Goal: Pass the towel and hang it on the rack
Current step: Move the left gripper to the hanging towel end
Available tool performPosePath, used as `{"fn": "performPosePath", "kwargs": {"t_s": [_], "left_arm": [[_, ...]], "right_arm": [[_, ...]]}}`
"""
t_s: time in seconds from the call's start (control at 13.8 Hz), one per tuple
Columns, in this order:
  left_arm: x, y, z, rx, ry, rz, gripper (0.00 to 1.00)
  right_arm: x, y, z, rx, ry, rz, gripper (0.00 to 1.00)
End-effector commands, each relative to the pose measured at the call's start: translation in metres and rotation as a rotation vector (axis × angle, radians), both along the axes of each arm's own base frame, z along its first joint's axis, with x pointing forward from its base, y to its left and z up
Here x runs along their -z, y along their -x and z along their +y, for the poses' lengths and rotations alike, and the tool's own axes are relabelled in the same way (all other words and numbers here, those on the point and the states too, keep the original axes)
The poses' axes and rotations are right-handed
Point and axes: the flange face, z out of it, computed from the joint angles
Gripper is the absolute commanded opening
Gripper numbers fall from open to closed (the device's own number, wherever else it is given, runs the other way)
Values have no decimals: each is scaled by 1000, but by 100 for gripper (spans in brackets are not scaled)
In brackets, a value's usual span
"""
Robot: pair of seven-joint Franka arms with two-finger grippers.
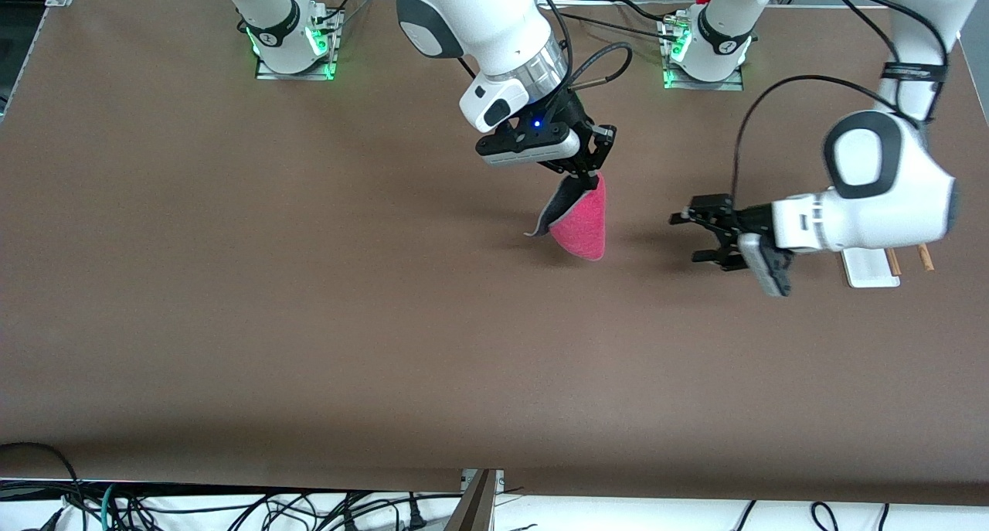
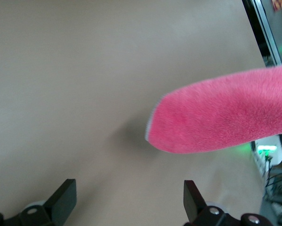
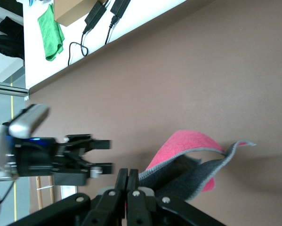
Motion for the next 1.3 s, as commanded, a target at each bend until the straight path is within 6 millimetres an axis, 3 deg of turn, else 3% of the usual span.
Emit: {"fn": "performPosePath", "kwargs": {"t_s": [0.0, 0.14, 0.36, 0.58, 1.01, 1.23], "left_arm": [[18, 28, -38, 85, -16, -110, 100], [24, 37, -57, 161, -15, -167, 100], [24, 42, -68, 232, -1, -211, 100], [25, 43, -71, 240, 2, -211, 100], [66, 56, -68, 271, 8, -199, 100], [69, 57, -73, 281, 10, -197, 100]], "right_arm": [[-7, 5, 6, 5, -36, 3, 0], [-8, 9, 11, 19, -57, 6, 0], [-8, 9, 12, 17, -58, 5, 0], [-8, 8, 11, 18, -58, 4, 0], [-8, 8, 11, 16, -57, 3, 0], [-8, 8, 11, 16, -57, 3, 0]]}}
